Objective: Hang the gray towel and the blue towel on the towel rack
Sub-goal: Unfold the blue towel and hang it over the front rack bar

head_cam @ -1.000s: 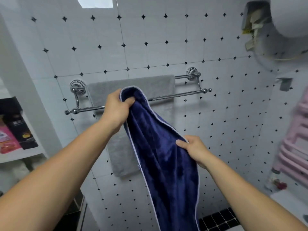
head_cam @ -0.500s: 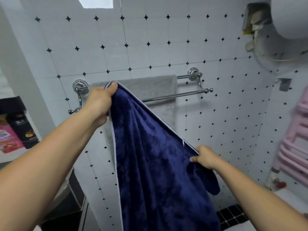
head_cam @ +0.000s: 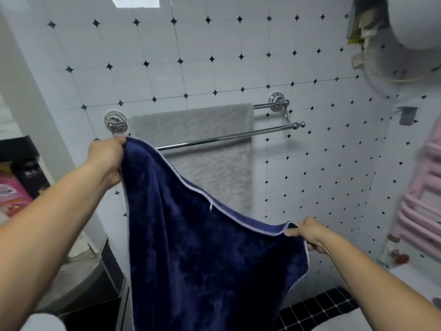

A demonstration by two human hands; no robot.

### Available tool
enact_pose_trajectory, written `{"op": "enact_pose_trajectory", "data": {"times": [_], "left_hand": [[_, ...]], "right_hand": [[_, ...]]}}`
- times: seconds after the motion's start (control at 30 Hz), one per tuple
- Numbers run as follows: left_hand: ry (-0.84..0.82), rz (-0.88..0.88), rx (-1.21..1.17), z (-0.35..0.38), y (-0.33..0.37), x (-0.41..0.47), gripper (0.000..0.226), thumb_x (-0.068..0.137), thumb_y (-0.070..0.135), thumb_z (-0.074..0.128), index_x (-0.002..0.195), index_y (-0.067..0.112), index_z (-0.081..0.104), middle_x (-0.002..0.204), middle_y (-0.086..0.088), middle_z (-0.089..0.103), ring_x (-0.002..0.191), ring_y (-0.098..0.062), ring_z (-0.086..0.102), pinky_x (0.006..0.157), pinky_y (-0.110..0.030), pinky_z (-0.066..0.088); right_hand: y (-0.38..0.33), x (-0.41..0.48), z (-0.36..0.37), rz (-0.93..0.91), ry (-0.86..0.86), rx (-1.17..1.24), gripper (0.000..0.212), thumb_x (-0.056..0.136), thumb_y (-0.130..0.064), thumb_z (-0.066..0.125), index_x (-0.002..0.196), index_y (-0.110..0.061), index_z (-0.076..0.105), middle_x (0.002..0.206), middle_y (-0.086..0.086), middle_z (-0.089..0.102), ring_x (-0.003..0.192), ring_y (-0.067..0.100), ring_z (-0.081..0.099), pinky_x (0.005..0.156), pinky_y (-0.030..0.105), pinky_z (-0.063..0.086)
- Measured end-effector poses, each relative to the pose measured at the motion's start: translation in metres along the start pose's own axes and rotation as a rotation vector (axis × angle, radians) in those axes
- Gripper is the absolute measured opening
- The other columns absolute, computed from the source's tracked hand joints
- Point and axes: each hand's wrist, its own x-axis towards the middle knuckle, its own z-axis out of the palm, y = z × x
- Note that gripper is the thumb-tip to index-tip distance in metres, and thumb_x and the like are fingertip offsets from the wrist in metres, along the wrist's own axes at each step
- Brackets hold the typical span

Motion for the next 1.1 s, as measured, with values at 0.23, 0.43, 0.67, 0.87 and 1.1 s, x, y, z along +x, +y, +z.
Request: {"op": "enact_pose_trajectory", "data": {"times": [0.23, 0.43, 0.67, 0.87, 1.1], "left_hand": [[-0.147, -0.214, 0.008, 0.02, -0.056, -0.032, 0.023, 0.093, 0.005, 0.043, 0.079, 0.006, 0.06, 0.051, -0.006, 0.065, 0.035, -0.014, 0.059, 0.034, -0.024, 0.049], [-0.311, -0.116, 0.062, 0.034, -0.07, -0.067, 0.029, 0.085, 0.009, 0.067, 0.056, 0.007, 0.068, 0.047, -0.002, 0.062, 0.034, -0.01, 0.052, 0.035, -0.014, 0.037], [-0.427, 0.012, 0.048, 0.037, -0.071, -0.086, 0.026, 0.081, 0.024, 0.072, 0.059, 0.011, 0.064, 0.051, -0.002, 0.056, 0.044, -0.014, 0.045, 0.042, -0.018, 0.036], [-0.567, 0.063, 0.04, 0.037, -0.061, -0.098, 0.035, 0.094, 0.032, 0.057, 0.074, 0.011, 0.077, 0.065, -0.001, 0.071, 0.054, -0.011, 0.061, 0.048, -0.019, 0.046], [-0.652, 0.321, 0.227, 0.026, -0.065, -0.107, 0.018, 0.091, 0.013, 0.061, 0.085, -0.002, 0.071, 0.08, -0.011, 0.07, 0.073, -0.019, 0.061, 0.07, -0.034, 0.047]], "right_hand": [[-0.116, -0.087, 0.038, -0.475, -0.588, 0.439, 0.033, 0.087, -0.01, 0.063, 0.118, -0.02, 0.069, 0.094, 0.024, 0.072, 0.072, 0.032, 0.071, 0.068, 0.038, 0.059], [-0.172, -0.14, 0.065, -0.7, -0.624, 0.526, 0.042, 0.07, 0.009, 0.069, 0.11, -0.002, 0.065, 0.091, 0.019, 0.075, 0.083, 0.026, 0.074, 0.069, 0.027, 0.056], [-0.184, -0.154, 0.084, -0.783, 0.161, 0.192, 0.022, 0.061, -0.026, 0.084, 0.065, -0.016, 0.064, 0.054, 0.001, 0.069, 0.048, 0.008, 0.06, 0.053, 0.023, 0.048], [-0.179, -0.158, 0.085, -0.841, 0.372, 0.096, 0.034, 0.061, -0.045, 0.075, 0.06, -0.017, 0.056, 0.057, -0.002, 0.065, 0.053, 0.007, 0.056, 0.049, 0.02, 0.042], [-0.174, -0.164, 0.091, -0.869, 0.377, 0.127, 0.031, 0.065, -0.038, 0.074, 0.057, -0.016, 0.054, 0.052, 0.0, 0.064, 0.055, 0.018, 0.059, 0.058, 0.036, 0.051]]}}
